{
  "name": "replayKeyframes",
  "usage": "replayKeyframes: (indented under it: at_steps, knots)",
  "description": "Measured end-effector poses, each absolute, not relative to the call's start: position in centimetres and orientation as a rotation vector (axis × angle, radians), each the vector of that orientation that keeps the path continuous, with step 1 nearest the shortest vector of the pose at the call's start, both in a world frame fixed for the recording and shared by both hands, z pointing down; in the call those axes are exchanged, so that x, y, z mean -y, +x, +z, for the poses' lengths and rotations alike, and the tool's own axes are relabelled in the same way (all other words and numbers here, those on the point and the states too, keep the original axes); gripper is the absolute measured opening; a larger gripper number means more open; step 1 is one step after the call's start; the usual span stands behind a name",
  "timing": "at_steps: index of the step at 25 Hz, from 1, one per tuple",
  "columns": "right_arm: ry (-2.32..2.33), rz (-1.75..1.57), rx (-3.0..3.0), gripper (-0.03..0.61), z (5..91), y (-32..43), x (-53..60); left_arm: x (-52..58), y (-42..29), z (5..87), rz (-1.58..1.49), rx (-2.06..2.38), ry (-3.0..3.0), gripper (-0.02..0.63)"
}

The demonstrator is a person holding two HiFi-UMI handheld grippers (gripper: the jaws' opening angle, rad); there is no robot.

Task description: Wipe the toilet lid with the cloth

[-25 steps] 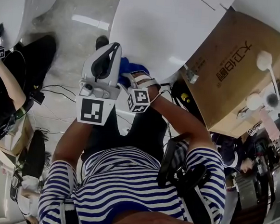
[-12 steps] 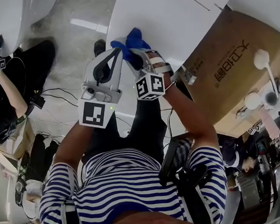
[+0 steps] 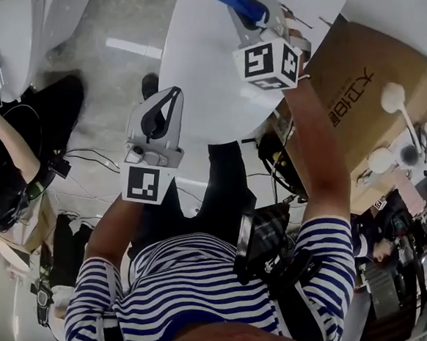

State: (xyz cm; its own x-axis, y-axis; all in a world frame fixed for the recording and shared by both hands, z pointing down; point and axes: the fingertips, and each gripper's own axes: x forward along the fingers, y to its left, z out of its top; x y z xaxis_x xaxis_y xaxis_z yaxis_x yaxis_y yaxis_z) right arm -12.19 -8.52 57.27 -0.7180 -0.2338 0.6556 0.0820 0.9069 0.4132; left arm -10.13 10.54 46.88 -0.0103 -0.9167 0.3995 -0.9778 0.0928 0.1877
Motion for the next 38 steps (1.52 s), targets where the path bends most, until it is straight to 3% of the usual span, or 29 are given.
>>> replayKeyframes:
  at_steps: [6,14,23,38]
  knots:
    - [0.291,-0.593,2.269,0.120,55.5,-15.5,20.9,-9.5,-10.8,47.5,0.217,1.968,1.830,0.003]
    - [0.273,-0.598,2.215,0.120,60.3,-17.4,24.6,-8.2,-11.2,48.5,0.237,1.980,1.787,0.003]
    - [0.242,-0.395,2.198,0.118,64.8,-17.4,25.4,-8.4,-11.0,49.6,0.248,1.979,1.764,0.003]
    - [0.101,-0.401,2.181,0.118,64.9,-15.4,18.6,-8.7,-10.1,48.4,0.207,1.987,1.803,0.003]
